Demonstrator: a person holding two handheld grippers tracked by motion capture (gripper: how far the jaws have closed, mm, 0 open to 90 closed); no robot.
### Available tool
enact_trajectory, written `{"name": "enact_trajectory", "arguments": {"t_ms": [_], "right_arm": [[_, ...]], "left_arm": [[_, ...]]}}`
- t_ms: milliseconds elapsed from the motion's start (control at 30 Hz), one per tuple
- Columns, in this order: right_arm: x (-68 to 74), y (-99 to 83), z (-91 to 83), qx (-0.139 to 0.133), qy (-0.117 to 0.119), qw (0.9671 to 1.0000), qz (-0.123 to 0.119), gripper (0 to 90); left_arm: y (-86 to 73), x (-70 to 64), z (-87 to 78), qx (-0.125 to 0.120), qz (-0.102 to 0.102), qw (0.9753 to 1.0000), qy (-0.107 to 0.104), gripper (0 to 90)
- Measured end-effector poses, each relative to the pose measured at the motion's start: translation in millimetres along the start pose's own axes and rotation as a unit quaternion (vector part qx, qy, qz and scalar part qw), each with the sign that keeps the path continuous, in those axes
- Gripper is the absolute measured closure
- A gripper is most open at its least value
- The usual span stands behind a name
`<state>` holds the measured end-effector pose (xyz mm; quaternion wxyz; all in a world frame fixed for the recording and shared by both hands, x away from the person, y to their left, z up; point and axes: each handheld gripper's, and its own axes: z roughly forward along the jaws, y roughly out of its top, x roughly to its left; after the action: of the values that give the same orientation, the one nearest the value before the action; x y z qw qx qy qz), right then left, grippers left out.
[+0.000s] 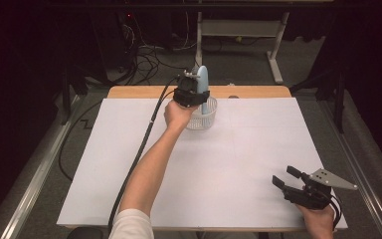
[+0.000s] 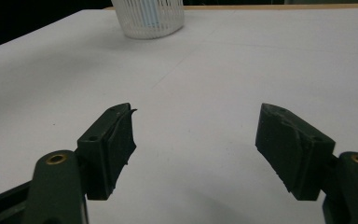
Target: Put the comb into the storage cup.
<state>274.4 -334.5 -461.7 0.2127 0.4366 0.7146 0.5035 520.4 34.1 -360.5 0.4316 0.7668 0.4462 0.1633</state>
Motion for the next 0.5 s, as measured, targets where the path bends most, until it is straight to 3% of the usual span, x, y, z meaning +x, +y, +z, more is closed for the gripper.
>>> {"name": "enact_trajectory", "arguments": {"t_ms": [500], "right_arm": [[0.2, 0.0, 0.0, 0.001, 0.000, 1.0000, -0.001, 28.3]], "left_arm": [[-5.1, -0.2, 4.9, 0.018, 0.011, 0.9998, 0.006, 49.9]]}}
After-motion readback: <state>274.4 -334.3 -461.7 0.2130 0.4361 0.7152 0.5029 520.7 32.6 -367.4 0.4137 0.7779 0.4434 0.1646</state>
